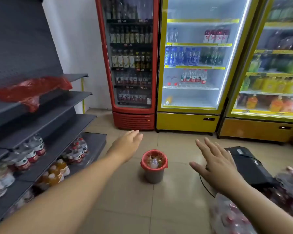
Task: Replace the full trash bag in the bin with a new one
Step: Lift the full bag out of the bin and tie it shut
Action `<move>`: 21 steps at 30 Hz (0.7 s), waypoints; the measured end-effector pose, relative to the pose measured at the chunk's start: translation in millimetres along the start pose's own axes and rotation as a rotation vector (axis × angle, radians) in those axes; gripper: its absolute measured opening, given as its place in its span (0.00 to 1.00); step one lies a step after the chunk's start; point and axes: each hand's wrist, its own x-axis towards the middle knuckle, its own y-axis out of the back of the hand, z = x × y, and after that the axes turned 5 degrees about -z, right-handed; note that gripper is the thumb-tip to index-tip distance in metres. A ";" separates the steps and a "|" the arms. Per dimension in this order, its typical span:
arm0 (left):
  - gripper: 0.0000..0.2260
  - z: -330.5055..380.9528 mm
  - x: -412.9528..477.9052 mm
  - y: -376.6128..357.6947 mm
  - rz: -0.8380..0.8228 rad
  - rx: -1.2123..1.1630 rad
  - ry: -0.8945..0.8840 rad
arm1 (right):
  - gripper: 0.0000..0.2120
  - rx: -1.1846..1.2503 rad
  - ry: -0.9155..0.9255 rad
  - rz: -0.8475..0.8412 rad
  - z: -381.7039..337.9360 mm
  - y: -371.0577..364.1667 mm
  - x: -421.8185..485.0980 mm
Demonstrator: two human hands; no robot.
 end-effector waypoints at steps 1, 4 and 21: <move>0.24 -10.7 5.4 -2.4 0.003 0.123 0.018 | 0.35 -0.032 -0.010 -0.012 -5.5 -11.6 15.5; 0.27 -50.0 32.5 -13.3 -0.024 0.406 0.014 | 0.34 -0.049 -0.042 -0.036 -20.2 -40.4 69.1; 0.30 -122.5 241.3 -47.5 -0.164 0.533 0.042 | 0.31 -0.044 -0.190 -0.170 -33.0 -113.9 306.2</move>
